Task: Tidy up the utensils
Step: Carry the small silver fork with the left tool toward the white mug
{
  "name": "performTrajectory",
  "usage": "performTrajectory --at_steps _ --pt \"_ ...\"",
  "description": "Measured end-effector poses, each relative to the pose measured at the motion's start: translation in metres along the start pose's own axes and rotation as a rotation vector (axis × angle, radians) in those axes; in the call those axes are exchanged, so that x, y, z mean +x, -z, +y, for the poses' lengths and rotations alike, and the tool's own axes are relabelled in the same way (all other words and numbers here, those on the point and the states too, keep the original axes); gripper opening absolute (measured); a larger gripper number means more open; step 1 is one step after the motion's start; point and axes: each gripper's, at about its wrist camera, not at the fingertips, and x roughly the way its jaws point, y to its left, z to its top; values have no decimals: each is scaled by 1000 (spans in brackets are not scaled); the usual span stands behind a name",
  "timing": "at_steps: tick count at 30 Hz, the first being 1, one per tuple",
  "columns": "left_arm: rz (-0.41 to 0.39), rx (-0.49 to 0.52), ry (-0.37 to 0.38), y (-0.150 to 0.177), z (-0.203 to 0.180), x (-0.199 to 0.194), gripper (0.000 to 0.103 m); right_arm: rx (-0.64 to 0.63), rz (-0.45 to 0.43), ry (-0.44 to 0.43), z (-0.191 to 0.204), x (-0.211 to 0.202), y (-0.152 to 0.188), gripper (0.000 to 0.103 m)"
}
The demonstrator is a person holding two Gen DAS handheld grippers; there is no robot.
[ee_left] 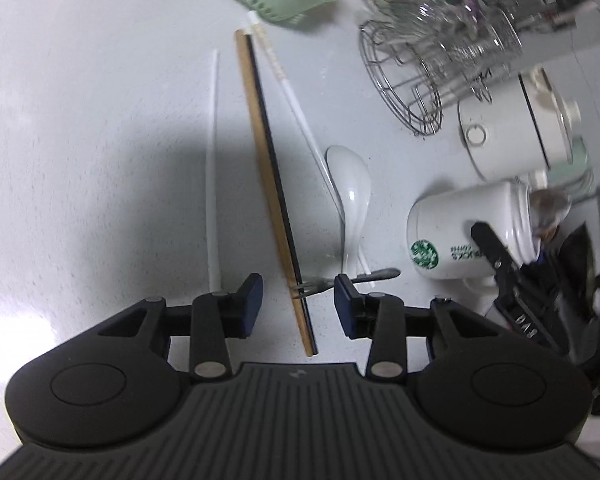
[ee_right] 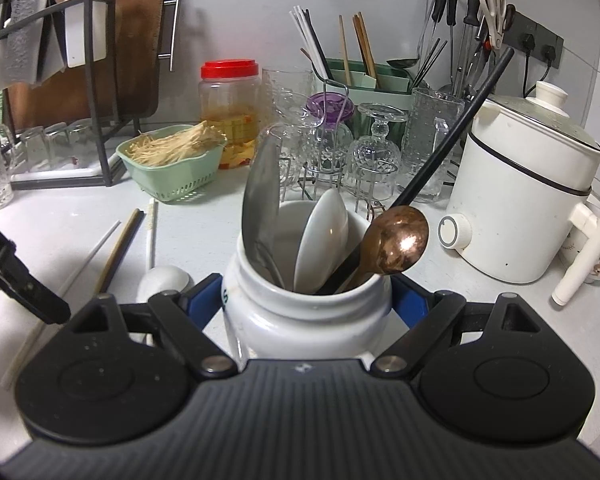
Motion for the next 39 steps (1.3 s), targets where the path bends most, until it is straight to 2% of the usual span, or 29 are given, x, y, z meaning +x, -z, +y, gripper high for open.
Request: performTrajectory --at_steps 5,11,13,15,19,29,33,39 --pt "8 -42 5 0 2 6 41 1 2 8 1 1 0 90" --pt "25 -24 -19 -1 -7 16 31 -1 3 9 1 2 -1 90" --pt "22 -13 -45 -1 -9 19 17 -2 3 9 1 2 -1 90" --pt "18 -8 -70 0 -10 20 10 -3 1 8 1 2 0 91" --pt "0 -4 -85 3 -14 17 8 -7 -3 3 0 2 0 91" --pt "-53 104 -157 5 -59 -13 3 -15 -12 -2 0 -1 2 91" --pt "-90 183 -230 2 -86 -29 2 -16 -15 0 0 -1 2 91" --pt "-122 283 -291 -3 -123 -54 1 -20 -30 -2 1 0 2 91"
